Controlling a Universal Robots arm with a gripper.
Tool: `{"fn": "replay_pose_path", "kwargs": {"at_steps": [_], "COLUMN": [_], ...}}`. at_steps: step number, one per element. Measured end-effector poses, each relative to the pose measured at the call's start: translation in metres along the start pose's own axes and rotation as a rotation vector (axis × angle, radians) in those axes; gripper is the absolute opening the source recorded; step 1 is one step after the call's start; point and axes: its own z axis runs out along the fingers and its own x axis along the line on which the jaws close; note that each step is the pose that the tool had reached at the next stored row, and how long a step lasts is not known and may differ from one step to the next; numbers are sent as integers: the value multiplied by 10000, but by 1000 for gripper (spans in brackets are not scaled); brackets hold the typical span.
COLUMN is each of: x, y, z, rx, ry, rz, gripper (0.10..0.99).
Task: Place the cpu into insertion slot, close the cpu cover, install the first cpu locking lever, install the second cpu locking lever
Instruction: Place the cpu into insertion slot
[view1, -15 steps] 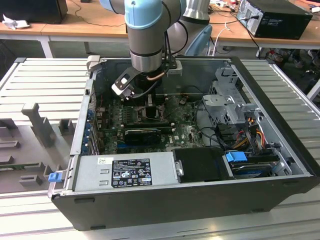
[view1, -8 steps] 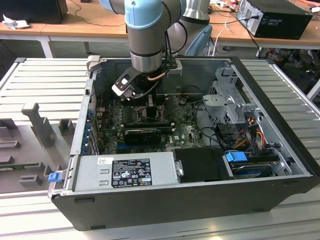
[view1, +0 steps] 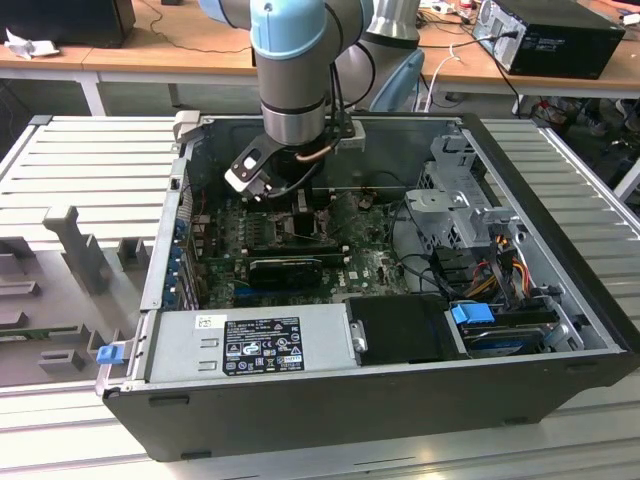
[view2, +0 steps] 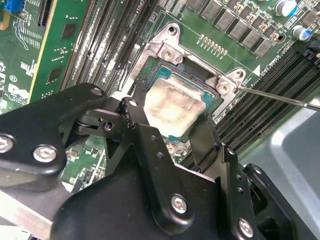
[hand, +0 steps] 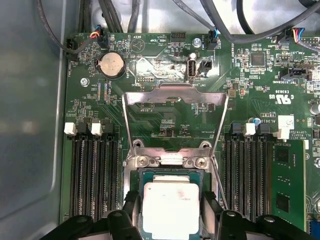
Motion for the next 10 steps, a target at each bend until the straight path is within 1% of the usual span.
{"fn": "replay_pose_path", "kwargs": {"at_steps": [6, 8, 9, 10], "x": [1, 2, 3, 3], "y": [6, 10, 12, 13], "z": [-61, -98, -124, -133], "rx": [1, 0, 1, 0], "ry": [-6, -12, -18, -19], "rz": [-2, -1, -1, -2], "gripper": [612, 612, 596, 533]}}
